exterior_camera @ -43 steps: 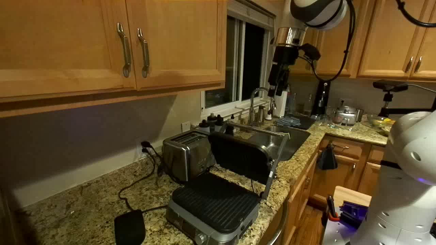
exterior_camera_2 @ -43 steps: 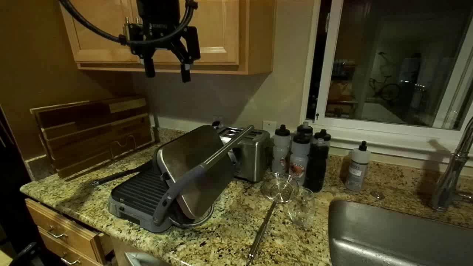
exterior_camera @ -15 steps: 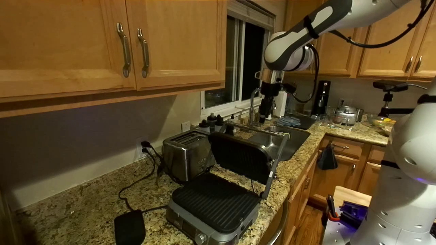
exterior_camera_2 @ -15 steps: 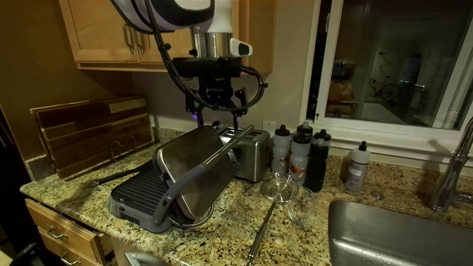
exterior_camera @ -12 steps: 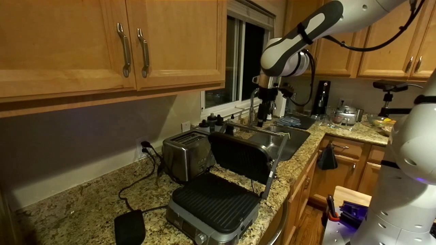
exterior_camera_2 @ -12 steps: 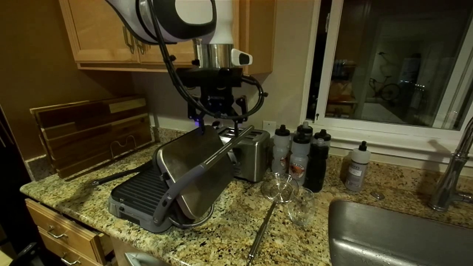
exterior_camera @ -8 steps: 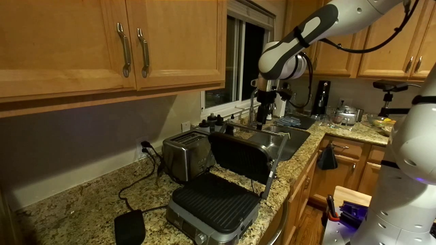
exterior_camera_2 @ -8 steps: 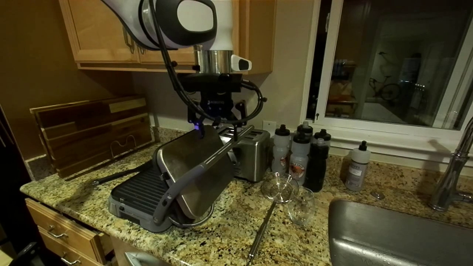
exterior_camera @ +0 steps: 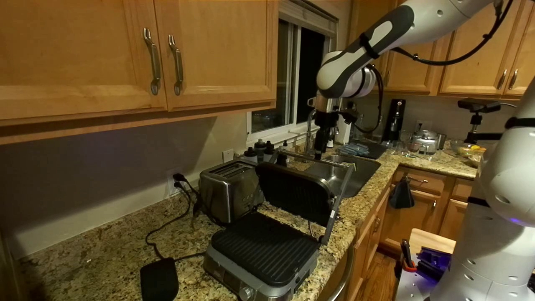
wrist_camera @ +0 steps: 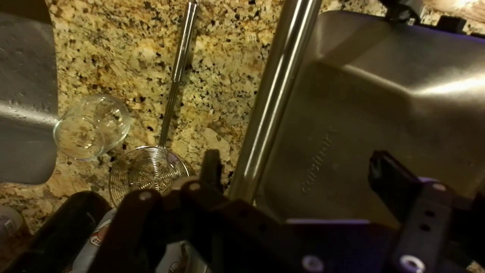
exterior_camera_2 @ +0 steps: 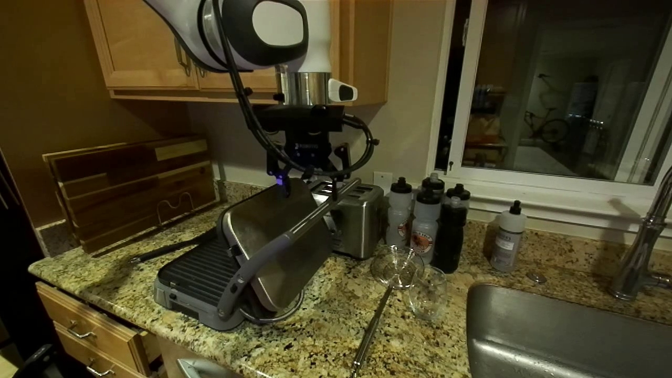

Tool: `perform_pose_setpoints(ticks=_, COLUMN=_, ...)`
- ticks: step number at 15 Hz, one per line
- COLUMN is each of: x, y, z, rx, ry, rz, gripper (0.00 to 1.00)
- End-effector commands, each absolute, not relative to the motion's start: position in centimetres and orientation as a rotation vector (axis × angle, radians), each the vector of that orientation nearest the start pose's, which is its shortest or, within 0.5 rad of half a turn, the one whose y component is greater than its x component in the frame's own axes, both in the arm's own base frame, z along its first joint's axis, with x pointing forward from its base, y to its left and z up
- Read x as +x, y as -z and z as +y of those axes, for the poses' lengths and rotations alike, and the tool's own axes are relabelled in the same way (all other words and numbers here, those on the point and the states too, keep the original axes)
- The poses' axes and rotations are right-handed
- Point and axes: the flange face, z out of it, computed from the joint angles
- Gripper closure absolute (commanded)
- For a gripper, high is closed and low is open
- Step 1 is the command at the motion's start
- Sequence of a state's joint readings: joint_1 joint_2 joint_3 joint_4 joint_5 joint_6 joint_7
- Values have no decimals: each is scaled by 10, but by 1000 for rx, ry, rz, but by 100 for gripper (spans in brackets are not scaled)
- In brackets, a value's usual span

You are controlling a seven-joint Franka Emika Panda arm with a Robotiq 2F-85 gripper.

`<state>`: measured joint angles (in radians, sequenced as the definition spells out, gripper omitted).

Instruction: Close the toaster.

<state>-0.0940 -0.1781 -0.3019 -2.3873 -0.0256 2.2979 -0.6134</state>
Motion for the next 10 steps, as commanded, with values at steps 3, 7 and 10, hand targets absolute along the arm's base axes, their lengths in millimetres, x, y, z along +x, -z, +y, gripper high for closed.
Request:
perform_pose_setpoints(ticks=3, x=453, y=-379, z=-198, rx=-3147, ry=200, rz=-352, gripper=0)
perform_pose_setpoints(ticks=7, x=459, y=-360, z=-209, rx=-3189, ry=235, rz=-339, gripper=0)
perform_pose_setpoints(ticks=10, x=461, y=-341, z=-213, rx=-3174, ry=205, rz=-327, gripper=0)
